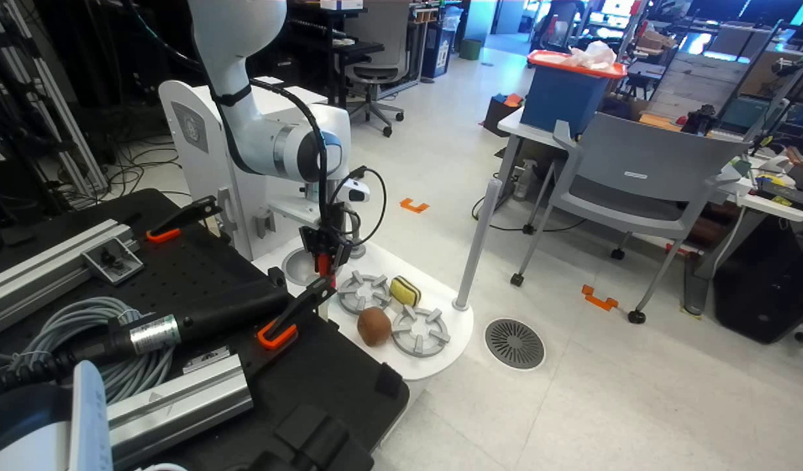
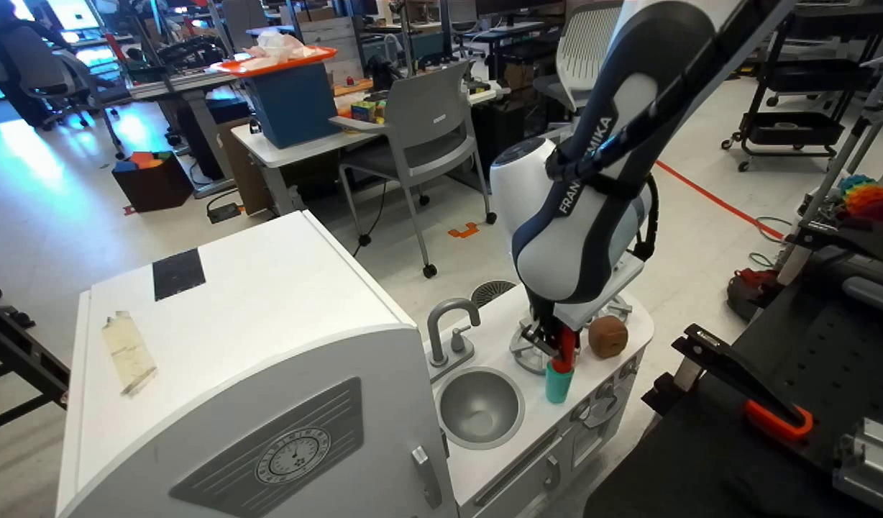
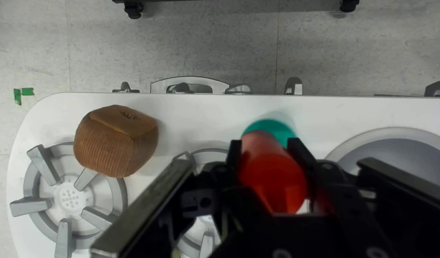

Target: Put the ketchup bottle in the cup

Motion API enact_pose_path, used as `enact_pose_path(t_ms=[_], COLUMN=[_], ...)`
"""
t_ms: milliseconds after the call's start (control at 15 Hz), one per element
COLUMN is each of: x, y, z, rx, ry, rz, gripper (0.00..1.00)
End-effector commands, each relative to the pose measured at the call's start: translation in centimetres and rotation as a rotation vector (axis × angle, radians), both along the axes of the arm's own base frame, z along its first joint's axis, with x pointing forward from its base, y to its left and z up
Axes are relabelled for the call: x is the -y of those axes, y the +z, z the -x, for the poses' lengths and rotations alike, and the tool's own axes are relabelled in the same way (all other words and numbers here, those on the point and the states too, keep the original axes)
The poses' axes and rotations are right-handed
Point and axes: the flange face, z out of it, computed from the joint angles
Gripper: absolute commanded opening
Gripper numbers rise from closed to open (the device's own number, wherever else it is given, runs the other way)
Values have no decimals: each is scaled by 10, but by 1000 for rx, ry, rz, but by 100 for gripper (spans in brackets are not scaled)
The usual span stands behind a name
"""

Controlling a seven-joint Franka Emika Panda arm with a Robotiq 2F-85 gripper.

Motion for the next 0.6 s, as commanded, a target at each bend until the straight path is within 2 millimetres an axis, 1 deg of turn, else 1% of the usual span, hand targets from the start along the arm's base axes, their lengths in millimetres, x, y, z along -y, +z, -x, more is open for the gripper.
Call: enact_pose_path(t_ms=[0,267,333,400,467,533], x=[-3,-6,-6,-7,-7,-7], y=[-12,-20,-22,-24,-25,-25], z=[-1,4,4,4,3,3], rx=[5,0,1,1,1,3], ry=[2,7,8,5,1,0], rz=[31,37,40,45,47,50], gripper=[11,11,22,61,63,69])
